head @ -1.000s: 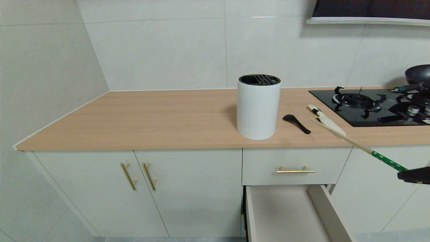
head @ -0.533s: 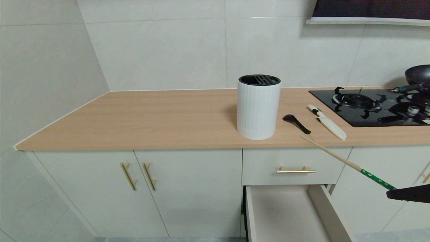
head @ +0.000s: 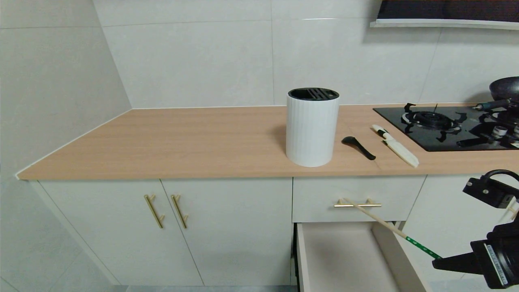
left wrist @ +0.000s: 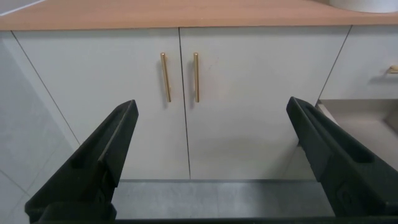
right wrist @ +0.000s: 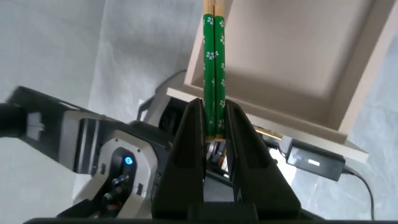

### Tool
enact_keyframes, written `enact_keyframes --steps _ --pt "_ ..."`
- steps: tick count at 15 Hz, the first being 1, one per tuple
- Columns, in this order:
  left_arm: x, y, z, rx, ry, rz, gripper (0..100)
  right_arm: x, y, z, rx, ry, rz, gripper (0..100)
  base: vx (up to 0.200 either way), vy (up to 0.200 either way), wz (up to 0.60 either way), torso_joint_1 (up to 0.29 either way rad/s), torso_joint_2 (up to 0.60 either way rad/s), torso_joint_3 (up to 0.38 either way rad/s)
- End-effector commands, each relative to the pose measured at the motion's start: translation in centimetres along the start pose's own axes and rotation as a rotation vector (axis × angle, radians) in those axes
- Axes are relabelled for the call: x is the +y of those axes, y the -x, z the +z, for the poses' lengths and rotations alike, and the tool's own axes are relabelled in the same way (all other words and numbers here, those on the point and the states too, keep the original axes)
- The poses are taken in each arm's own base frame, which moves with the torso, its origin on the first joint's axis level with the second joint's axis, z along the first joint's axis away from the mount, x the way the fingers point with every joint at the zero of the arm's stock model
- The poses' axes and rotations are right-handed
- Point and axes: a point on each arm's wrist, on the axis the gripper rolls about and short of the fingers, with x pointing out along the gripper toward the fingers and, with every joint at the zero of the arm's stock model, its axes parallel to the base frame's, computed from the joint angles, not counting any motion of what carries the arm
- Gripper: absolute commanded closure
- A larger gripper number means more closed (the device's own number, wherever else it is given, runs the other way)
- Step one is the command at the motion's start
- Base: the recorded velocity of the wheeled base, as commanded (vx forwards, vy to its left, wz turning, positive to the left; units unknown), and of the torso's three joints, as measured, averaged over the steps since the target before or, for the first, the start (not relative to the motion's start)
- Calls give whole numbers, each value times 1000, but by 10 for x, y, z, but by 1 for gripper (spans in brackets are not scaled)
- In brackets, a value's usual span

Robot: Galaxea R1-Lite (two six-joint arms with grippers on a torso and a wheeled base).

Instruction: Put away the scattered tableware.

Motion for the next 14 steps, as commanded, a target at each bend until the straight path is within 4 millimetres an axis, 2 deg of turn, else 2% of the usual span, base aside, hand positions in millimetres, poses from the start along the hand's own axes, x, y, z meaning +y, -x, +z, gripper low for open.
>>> enact_keyframes --steps 1,6,14 --pt "0 0 0 1 0 1 0 -4 -15 0 62 -16 -12 100 0 0 0 -154 354 207" --pt "0 0 0 1 0 1 0 -7 -26 1 109 -27 -23 100 0 0 0 -171 456 277" --pt "0 0 0 1 0 1 0 -6 -27 -1 111 -13 -18 100 0 0 0 -150 469 311"
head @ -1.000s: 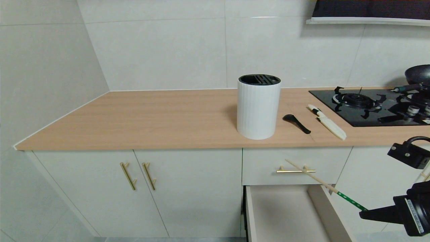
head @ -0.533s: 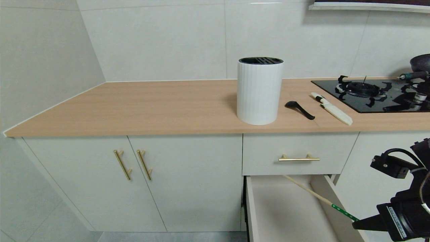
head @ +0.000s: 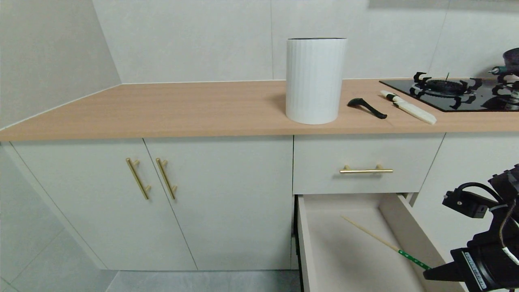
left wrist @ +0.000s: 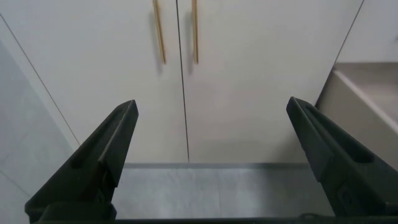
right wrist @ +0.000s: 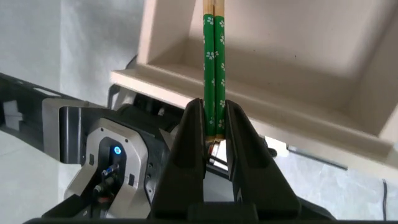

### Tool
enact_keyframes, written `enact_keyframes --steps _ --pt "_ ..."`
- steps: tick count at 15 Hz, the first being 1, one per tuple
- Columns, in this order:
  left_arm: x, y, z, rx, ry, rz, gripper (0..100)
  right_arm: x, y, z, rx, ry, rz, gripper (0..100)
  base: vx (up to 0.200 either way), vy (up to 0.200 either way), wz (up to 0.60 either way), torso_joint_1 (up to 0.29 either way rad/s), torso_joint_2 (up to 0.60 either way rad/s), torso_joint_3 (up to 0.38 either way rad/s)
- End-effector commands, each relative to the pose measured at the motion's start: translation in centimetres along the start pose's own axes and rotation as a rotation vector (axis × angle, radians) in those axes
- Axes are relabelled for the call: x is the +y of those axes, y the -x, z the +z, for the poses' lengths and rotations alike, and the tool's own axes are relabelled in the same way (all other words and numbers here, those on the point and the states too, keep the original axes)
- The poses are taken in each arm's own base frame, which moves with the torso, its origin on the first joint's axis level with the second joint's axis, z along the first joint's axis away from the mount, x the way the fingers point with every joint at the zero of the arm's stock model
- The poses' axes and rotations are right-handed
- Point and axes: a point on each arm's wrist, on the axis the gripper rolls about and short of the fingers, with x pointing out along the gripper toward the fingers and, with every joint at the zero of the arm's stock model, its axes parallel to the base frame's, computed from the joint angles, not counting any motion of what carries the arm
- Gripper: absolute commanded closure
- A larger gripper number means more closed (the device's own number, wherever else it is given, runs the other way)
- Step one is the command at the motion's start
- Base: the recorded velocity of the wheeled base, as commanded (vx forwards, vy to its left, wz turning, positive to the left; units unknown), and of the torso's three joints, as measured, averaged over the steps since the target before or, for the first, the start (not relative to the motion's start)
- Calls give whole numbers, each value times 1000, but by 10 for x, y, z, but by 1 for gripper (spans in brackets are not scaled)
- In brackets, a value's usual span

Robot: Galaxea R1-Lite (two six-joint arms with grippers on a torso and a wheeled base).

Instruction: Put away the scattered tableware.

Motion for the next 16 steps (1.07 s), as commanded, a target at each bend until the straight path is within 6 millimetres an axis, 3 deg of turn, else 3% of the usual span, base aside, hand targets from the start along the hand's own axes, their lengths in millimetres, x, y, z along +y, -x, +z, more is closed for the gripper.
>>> enact_keyframes --steps 1,4,10,12,13,16 --pt "0 0 0 1 0 0 0 0 -1 0 6 2 0 100 0 0 0 -110 456 334" --pt "0 0 0 1 0 0 0 2 -1 -1 8 9 2 100 0 0 0 -59 357 279" --pt "0 0 0 1 0 0 0 8 -3 6 -43 89 -23 100 0 0 0 -8 38 24" --pt "0 0 0 1 0 0 0 9 -13 16 -71 102 -46 100 0 0 0 0 0 0" --pt "0 0 0 1 0 0 0 15 -28 34 -67 116 -44 100 0 0 0 0 0 0" --pt "0 0 0 1 0 0 0 13 -66 62 2 102 -68 100 0 0 0 0 0 0"
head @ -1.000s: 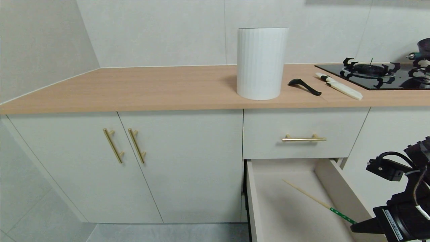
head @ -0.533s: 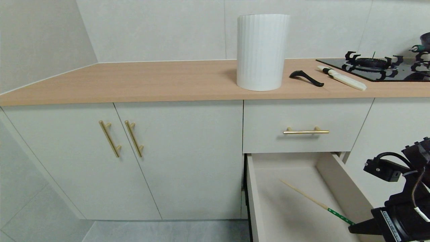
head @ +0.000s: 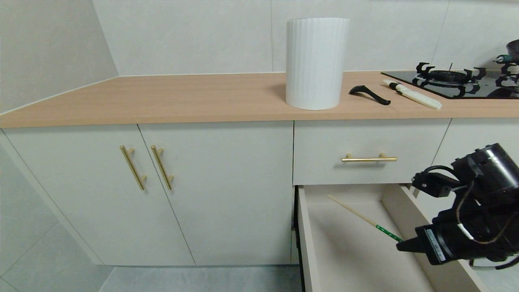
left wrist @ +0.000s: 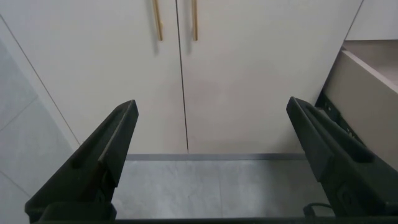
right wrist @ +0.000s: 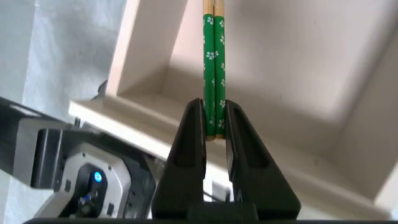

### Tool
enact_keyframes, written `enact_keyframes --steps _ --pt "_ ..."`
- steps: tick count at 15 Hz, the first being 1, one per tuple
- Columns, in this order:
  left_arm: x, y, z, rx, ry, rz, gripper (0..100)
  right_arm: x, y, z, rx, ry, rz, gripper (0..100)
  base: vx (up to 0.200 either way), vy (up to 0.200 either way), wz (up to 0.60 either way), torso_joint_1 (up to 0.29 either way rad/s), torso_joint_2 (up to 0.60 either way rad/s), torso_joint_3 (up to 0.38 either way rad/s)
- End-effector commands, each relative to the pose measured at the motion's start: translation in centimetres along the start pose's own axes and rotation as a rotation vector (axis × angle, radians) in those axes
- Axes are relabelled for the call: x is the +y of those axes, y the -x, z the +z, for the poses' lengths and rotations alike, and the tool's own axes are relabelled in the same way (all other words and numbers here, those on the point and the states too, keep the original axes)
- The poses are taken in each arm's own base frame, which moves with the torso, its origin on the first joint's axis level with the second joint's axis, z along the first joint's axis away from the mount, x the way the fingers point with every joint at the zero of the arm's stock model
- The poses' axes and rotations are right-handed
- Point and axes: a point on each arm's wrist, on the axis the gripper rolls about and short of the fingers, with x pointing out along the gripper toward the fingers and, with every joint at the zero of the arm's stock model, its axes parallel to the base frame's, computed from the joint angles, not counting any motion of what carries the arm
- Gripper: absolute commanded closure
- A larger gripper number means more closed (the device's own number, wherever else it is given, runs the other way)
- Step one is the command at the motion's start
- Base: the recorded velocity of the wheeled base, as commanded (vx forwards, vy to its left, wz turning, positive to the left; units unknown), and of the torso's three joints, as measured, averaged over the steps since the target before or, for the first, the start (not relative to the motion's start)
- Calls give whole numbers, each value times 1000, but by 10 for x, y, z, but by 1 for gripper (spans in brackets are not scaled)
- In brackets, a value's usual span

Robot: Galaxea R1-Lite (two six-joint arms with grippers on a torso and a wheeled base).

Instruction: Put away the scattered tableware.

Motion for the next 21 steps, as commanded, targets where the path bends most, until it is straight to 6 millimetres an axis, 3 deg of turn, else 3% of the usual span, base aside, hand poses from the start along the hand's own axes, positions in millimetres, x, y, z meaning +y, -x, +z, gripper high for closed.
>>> enact_keyframes --steps 1,6,9,10,12,18,21 --pt "0 0 0 0 0 0 0 -2 -52 24 99 -8 -35 100 0 0 0 0 0 0" --pt "0 0 0 0 0 0 0 -8 -105 29 136 -9 -78 100 0 0 0 0 0 0" --pt "0 0 0 0 0 0 0 -8 -144 31 125 -107 -91 100 0 0 0 0 0 0" --pt "0 0 0 0 0 0 0 -8 -150 31 125 -121 -100 100 0 0 0 0 0 0" --pt "0 0 0 0 0 0 0 -14 -179 24 145 -137 -130 100 0 0 0 0 0 0" --pt "0 0 0 0 0 0 0 -13 -219 8 165 -156 -216 100 0 0 0 0 0 0" --pt "0 0 0 0 0 0 0 -14 -225 6 153 -184 -224 100 0 0 0 0 0 0"
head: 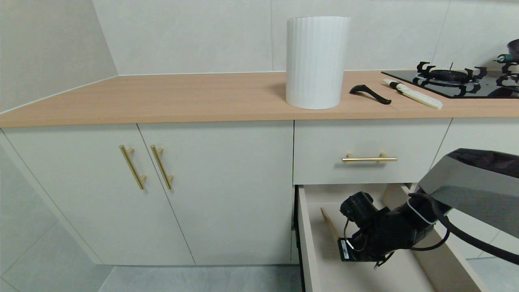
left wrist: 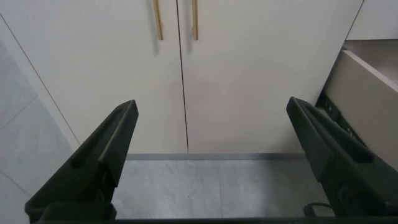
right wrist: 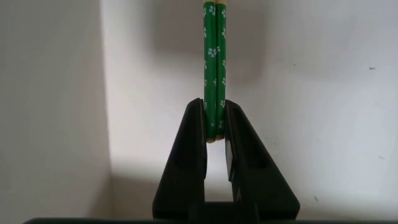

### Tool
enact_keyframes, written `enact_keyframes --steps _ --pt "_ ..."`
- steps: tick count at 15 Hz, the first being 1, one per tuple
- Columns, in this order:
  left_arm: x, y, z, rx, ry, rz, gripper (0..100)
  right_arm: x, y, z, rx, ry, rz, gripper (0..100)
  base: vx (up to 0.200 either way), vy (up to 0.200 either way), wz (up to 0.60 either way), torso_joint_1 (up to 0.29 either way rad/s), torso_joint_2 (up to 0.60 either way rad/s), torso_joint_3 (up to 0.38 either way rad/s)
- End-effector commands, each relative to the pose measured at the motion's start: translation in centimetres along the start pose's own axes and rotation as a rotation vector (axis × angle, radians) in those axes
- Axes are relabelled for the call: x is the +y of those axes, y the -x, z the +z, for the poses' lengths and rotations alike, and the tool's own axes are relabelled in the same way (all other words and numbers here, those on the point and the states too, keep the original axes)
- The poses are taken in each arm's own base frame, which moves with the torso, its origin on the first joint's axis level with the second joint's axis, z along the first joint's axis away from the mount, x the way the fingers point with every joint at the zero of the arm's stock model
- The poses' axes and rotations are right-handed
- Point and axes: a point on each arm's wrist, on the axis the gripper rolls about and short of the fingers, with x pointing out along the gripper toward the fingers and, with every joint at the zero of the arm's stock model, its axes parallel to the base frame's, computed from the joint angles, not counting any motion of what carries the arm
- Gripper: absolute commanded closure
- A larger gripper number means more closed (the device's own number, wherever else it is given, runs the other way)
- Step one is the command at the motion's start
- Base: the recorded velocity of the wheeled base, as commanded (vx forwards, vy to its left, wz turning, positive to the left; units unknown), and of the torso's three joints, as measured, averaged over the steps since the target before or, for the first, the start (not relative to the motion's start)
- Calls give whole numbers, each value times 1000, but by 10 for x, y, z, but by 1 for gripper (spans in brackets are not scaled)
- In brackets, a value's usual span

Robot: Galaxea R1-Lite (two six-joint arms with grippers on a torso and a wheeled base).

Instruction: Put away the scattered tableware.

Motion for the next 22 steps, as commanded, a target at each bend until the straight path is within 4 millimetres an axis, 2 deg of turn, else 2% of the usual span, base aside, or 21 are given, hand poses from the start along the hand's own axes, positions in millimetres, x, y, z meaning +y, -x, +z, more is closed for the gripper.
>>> enact_keyframes --steps 1,3,4,11,13,15,16,17,18,21,22 --pt "0 0 0 2 0 0 0 0 -6 -2 13 -2 -5 100 0 0 0 0 0 0" --pt "0 0 0 0 0 0 0 1 -7 -1 2 -2 -2 100 0 0 0 0 0 0" --pt "0 0 0 0 0 0 0 0 -8 -2 -2 -3 -5 0 0 0 0 0 0 0" --pt "0 0 0 0 0 0 0 0 -12 -2 -14 -3 -28 0 0 0 0 0 0 0" --pt "0 0 0 0 0 0 0 0 -3 0 -30 -4 -26 0 0 0 0 0 0 0" --pt "0 0 0 0 0 0 0 0 51 9 -145 -44 0 0 0 0 0 0 0 0" --pt "0 0 0 0 0 0 0 0 68 12 -181 -50 16 0 0 0 0 0 0 0" --pt "0 0 0 0 0 0 0 -3 123 13 -232 -57 36 0 0 0 0 0 0 0" --pt "0 0 0 0 0 0 0 -7 154 11 -258 -58 53 0 0 0 0 0 0 0" --pt "0 0 0 0 0 0 0 -24 257 -14 -386 -36 101 0 0 0 0 0 0 0" --pt "0 0 0 0 0 0 0 -35 279 -23 -440 0 90 0 0 0 0 0 0 0"
